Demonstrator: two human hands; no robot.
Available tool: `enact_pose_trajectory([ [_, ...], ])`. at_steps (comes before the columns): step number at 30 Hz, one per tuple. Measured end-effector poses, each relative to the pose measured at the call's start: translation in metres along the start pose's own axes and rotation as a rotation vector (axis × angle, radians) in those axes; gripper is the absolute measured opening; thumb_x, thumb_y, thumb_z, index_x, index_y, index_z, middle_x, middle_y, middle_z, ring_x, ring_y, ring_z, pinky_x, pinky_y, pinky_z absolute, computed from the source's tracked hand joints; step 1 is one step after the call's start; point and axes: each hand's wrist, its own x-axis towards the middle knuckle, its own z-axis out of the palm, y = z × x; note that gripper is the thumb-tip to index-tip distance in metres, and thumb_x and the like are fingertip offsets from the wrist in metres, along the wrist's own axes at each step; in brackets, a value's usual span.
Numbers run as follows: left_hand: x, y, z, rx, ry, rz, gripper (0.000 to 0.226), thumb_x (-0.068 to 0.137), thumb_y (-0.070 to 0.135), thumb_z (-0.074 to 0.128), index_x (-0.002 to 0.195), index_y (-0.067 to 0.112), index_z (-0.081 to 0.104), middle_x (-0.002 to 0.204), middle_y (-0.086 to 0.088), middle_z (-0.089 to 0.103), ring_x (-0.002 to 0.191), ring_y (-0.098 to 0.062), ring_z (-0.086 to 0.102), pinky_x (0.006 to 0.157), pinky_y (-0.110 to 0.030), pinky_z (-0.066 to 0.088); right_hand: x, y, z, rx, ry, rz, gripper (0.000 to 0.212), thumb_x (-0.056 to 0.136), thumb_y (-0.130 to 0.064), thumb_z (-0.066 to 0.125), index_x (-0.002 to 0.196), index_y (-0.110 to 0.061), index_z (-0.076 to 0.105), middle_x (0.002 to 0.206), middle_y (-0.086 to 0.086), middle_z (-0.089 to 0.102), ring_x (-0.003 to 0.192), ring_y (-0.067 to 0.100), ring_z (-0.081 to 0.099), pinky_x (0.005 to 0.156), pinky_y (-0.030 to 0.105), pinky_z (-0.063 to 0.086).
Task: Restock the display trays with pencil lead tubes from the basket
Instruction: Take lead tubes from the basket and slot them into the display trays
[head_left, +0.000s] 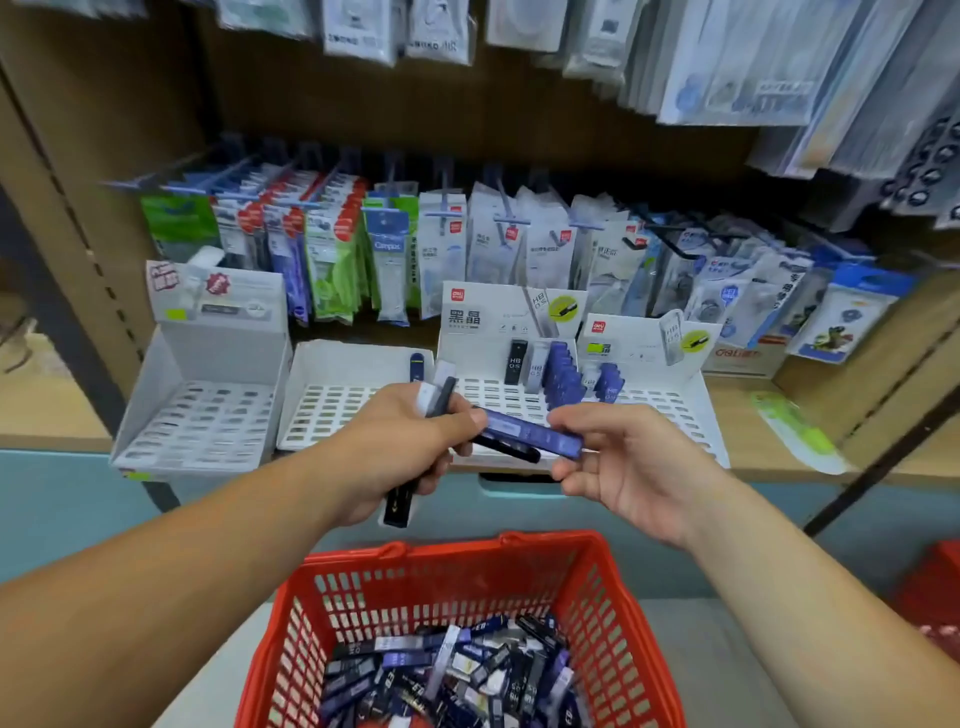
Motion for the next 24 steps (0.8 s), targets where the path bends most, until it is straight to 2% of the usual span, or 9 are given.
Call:
enact_pose_trajectory([
  [4, 0.02, -0.003, 0.008, -0.1, 0.021, -0.081, 0.014, 0.097, 0.022, 0.071, 0.088, 0.014, 0.064, 0.069, -0.005, 0.06, 0.052, -0.013, 0.045, 0.048, -0.027, 0.037, 0.016, 0.0, -0.015, 0.121, -0.021, -0.19, 0.029, 0.089, 0.018, 0.053, 0.111, 0.004, 0.066, 0.078, 0.015, 0.064, 0.066, 0.024, 0.068, 0.063, 0.03, 0.061],
  [7, 0.036, -0.004, 0.02, -0.199, -0.02, -0.134, 0.011, 0.097, 0.022, 0.07, 0.092, 0.014, 0.064, 0.07, -0.004, 0.057, 0.052, -0.013, 0.042, 0.048, -0.027, 0.037, 0.024, -0.002, -0.02, 0.122, -0.052, -0.338, 0.035, 0.084, 0.013, 0.061, 0.117, 0.002, 0.066, 0.088, 0.018, 0.065, 0.075, 0.027, 0.07, 0.074, 0.032, 0.061],
  [9, 0.043, -0.007, 0.026, -0.239, -0.058, -0.169, 0.011, 0.097, 0.021, 0.07, 0.093, 0.013, 0.064, 0.07, -0.004, 0.055, 0.052, -0.013, 0.041, 0.048, -0.027, 0.036, 0.027, 0.001, -0.027, -0.02, -0.008, -0.431, 0.033, 0.088, 0.012, 0.062, 0.118, -0.001, 0.067, 0.095, 0.021, 0.063, 0.08, 0.031, 0.07, 0.077, 0.035, 0.061],
  [11, 0.05, -0.012, 0.031, -0.238, -0.06, -0.189, 0.01, 0.097, 0.019, 0.07, 0.092, 0.013, 0.064, 0.069, -0.003, 0.055, 0.051, -0.013, 0.041, 0.048, -0.026, 0.035, 0.032, 0.001, -0.033, -0.15, 0.106, -0.498, 0.025, 0.091, 0.011, 0.063, 0.112, -0.002, 0.069, 0.098, 0.021, 0.066, 0.079, 0.033, 0.071, 0.075, 0.035, 0.061],
  [14, 0.061, -0.018, 0.039, -0.146, 0.041, -0.163, 0.011, 0.096, 0.019, 0.072, 0.088, 0.015, 0.065, 0.067, -0.003, 0.056, 0.05, -0.013, 0.043, 0.048, -0.026, 0.038, 0.04, -0.003, -0.043, -0.155, 0.303, -0.534, 0.009, 0.09, 0.006, 0.069, 0.098, 0.002, 0.066, 0.083, 0.016, 0.07, 0.071, 0.029, 0.073, 0.066, 0.029, 0.06],
  [17, 0.071, -0.023, 0.044, -0.111, 0.096, -0.117, 0.021, 0.094, 0.026, 0.074, 0.081, 0.017, 0.061, 0.065, -0.003, 0.051, 0.052, -0.016, 0.043, 0.049, -0.028, 0.04, 0.049, -0.002, -0.054, -0.26, 0.442, -0.565, 0.01, 0.088, 0.004, 0.074, 0.09, 0.0, 0.065, 0.07, 0.011, 0.069, 0.063, 0.027, 0.073, 0.061, 0.031, 0.062],
  [21, 0.073, -0.026, 0.045, -0.129, 0.106, -0.108, 0.022, 0.091, 0.029, 0.078, 0.084, 0.015, 0.064, 0.066, -0.004, 0.055, 0.054, -0.018, 0.046, 0.05, -0.03, 0.043, 0.064, 0.007, -0.061, -0.438, 0.471, -0.553, 0.024, 0.088, 0.008, 0.072, 0.084, -0.016, 0.068, 0.065, 0.0, 0.069, 0.06, 0.02, 0.071, 0.063, 0.03, 0.062],
  [24, 0.072, -0.027, 0.039, -0.136, 0.084, -0.135, 0.019, 0.087, 0.021, 0.083, 0.091, 0.008, 0.069, 0.069, -0.007, 0.061, 0.057, -0.017, 0.05, 0.051, -0.03, 0.046, 0.074, 0.015, -0.064, -0.588, 0.449, -0.532, 0.033, 0.094, 0.005, 0.065, 0.086, -0.027, 0.068, 0.067, 0.001, 0.07, 0.064, 0.015, 0.071, 0.07, 0.033, 0.061],
])
